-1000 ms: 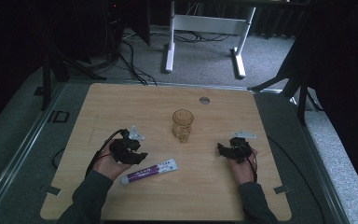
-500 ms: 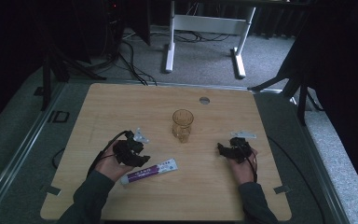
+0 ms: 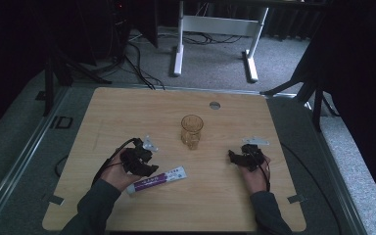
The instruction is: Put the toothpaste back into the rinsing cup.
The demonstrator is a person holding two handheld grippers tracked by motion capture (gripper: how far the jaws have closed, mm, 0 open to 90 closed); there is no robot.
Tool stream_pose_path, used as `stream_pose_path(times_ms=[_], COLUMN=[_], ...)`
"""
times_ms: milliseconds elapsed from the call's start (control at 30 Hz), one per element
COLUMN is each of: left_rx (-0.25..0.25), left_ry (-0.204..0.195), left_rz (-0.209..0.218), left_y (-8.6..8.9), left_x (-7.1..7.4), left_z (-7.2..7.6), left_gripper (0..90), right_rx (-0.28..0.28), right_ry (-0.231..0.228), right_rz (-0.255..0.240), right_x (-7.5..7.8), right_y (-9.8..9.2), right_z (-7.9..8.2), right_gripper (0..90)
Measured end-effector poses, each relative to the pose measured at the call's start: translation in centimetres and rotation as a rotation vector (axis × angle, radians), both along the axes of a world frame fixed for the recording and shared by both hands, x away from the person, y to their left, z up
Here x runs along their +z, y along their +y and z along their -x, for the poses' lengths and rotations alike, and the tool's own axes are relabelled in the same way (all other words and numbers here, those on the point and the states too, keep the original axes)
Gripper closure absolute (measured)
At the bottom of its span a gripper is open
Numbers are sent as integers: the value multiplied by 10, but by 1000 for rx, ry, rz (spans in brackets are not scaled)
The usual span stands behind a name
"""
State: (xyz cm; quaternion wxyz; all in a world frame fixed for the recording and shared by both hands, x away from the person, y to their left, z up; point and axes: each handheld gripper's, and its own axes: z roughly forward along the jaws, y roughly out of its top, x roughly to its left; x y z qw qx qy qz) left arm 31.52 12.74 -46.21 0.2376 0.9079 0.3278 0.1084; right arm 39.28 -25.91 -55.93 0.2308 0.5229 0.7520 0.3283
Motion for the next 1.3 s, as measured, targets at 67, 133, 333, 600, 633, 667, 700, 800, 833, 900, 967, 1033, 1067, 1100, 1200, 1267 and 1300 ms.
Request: stream_pose_path(times_ms=[67, 133, 333, 600, 633, 667, 700, 800, 833, 900, 967, 1033, 1067, 1100, 1200, 1267, 1300], left_rx=[-3, -4, -6, -2, -2, -1, 1, 1, 2, 1, -2, -2, -2, -2, -3, -4, -5], left_ry=[4, 5, 20, 49, 53, 59, 65, 76, 78, 79, 79, 79, 78, 78, 79, 80, 80], left_rz=[-4, -12, -22, -53, -55, -58, -60, -67, -69, -66, -66, -67, -67, -68, -72, -75, -77], left_y=[-1, -1, -3, -7, -7, -8, -8, -9, -9, -9, -10, -10, -10, -10, -10, -10, -10], left_x=[0, -1, -2, -5, -6, -6, -7, -8, -8, -9, -9, -10, -10, -10, -10, -10, -11], left_z=[0, 1, 1, 0, 0, -1, -1, -2, -2, -3, -3, -3, -3, -3, -3, -3, -3], left_gripper=[554, 554, 554, 565, 566, 568, 570, 570, 571, 570, 570, 570, 570, 570, 570, 570, 570], right_rx=[0, 0, 0, -1, 0, 0, 0, 0, 0, 0, 0, -1, -1, -1, -1, 0, 0], right_ry=[0, 0, 0, 0, 0, 0, 0, 0, 0, 0, 0, 0, 0, 0, 0, 0, 0], right_rz=[0, 0, 0, -1, 0, 0, 0, 0, 0, 0, 0, -1, -1, -1, -1, 0, 0], right_x=[0, 0, 0, 0, 0, 0, 0, 0, 0, 0, 0, 0, 0, 0, 0, 0, 0], right_y=[0, 0, 0, 0, 0, 0, 0, 0, 0, 0, 0, 0, 0, 0, 0, 0, 0], right_z=[0, 0, 0, 0, 0, 0, 0, 0, 0, 0, 0, 0, 0, 0, 0, 0, 0], right_gripper=[267, 267, 267, 267, 267, 267, 267, 267, 267, 267, 267, 267, 267, 267, 267, 267, 267])
